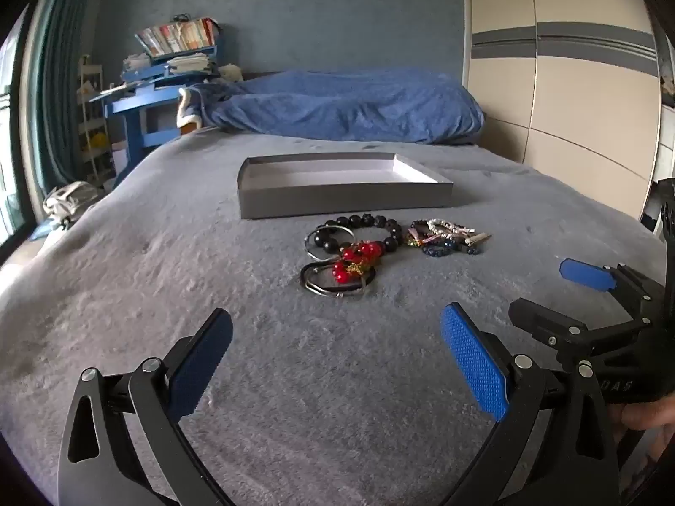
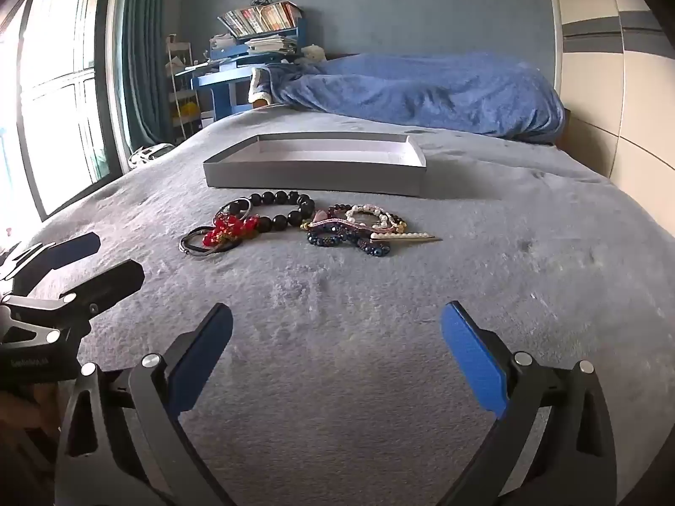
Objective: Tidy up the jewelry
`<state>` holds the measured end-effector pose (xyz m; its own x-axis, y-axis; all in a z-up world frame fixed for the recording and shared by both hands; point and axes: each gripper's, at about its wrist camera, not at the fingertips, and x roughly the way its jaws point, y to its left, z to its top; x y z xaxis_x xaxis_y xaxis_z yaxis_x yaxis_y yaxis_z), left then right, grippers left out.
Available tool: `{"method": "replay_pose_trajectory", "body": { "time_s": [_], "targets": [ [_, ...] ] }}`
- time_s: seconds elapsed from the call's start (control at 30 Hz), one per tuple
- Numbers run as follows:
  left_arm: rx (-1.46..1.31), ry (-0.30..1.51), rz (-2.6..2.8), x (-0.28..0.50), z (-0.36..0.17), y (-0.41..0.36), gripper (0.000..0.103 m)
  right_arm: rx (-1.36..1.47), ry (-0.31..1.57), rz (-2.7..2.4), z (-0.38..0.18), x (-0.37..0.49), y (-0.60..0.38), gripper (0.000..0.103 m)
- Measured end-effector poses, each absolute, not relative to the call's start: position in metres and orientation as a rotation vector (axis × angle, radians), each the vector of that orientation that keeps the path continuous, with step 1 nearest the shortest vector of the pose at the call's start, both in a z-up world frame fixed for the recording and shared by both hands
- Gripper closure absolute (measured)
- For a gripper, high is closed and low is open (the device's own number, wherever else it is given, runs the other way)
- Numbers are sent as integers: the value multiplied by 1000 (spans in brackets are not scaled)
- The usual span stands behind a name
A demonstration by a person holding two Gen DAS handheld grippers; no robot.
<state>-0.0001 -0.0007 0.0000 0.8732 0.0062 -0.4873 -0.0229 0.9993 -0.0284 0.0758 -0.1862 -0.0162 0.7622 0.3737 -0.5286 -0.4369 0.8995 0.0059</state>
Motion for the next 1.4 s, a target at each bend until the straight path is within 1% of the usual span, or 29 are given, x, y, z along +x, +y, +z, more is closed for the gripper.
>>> {"method": "replay_pose_trajectory", "body": {
  "time_s": [0.27,0.43,0.6,1.4],
  "targets": [
    [-23,504,11,-4,2,-8,5,-122,554,446,-15,76,-187,5],
    [-50,510,14,-1,-7,0,5,-119,553,446,-15,76,-188,5],
    [-72,515,16,0,1,3,5,-116,556,446,-15,75,-186,5],
    [-78,527,20,2,-1,6,5,-92,561,452,-17,79,-188,5]
  ]
}}
